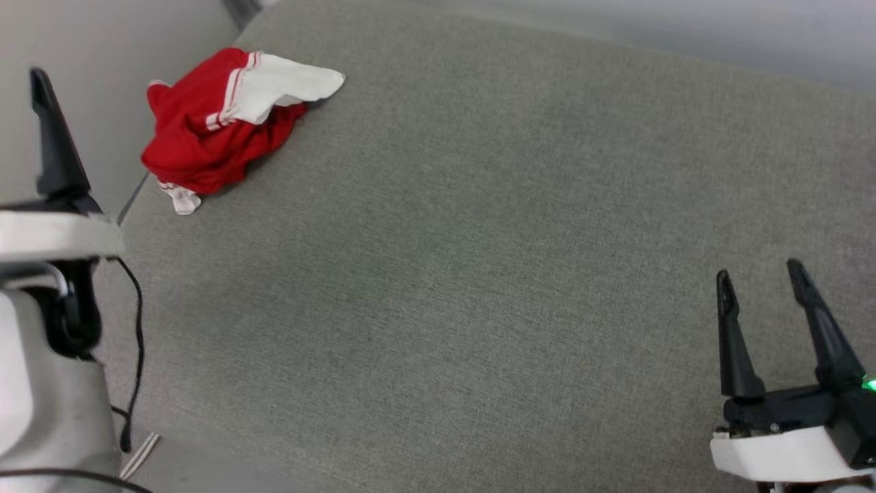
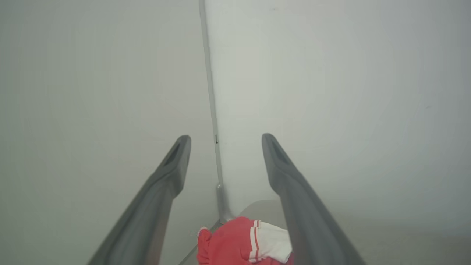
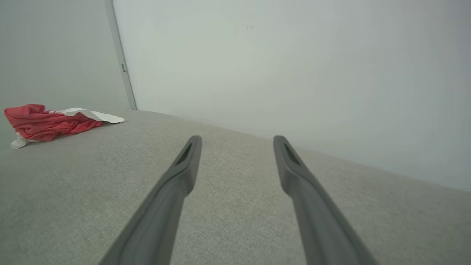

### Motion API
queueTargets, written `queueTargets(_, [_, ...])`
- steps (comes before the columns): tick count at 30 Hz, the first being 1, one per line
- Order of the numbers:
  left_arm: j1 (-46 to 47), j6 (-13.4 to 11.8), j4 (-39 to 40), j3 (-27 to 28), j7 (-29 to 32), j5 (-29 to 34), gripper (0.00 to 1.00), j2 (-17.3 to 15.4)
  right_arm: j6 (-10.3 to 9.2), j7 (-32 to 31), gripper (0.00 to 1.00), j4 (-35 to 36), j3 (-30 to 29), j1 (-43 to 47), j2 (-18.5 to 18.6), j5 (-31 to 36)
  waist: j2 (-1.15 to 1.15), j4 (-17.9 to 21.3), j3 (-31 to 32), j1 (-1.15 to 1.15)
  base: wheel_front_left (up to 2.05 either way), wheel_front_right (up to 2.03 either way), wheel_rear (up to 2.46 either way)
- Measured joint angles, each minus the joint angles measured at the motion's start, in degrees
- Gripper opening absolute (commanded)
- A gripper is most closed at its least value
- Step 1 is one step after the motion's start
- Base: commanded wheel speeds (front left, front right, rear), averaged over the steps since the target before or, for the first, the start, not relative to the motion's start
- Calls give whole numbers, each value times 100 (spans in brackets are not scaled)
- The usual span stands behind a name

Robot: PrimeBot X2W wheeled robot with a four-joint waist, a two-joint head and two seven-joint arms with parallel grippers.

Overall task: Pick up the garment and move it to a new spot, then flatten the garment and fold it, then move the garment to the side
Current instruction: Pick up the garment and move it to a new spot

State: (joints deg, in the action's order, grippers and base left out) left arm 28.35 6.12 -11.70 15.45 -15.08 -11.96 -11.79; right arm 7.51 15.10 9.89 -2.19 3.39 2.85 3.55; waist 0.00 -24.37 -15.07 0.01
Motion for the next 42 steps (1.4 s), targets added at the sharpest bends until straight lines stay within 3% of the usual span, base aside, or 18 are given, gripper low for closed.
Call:
queueTargets(6, [1228,88,-600,213,0,-365,100,-336,0,0,100,546,-11,-402,-1,315,0,190,-748,0,0,0,0])
queueTargets(14, [2585,121,-2029,-66,142,-987,100,-1367,0,-1,100,1159,-55,-680,-1,604,0,370,-1637,1,0,0,0])
queueTargets(21, [3034,127,-2815,-1138,1260,-2105,100,-2168,-1,-1,100,1482,-60,-761,0,722,0,460,-2134,1,0,0,0])
queueTargets(30, [3125,127,-2819,-2555,3227,-3963,100,-2911,-1,-1,100,1818,135,-932,-1,891,0,416,-2506,0,0,0,0])
queueTargets(35, [3130,127,-2855,-2934,4152,-4800,100,-3116,0,0,100,1993,272,-1027,1,925,0,453,-2655,0,0,0,0])
queueTargets(42, [3117,127,-3142,-3214,4781,-5422,100,-3101,-1,-1,100,2197,453,-1052,3,1009,0,600,-2804,0,0,0,0])
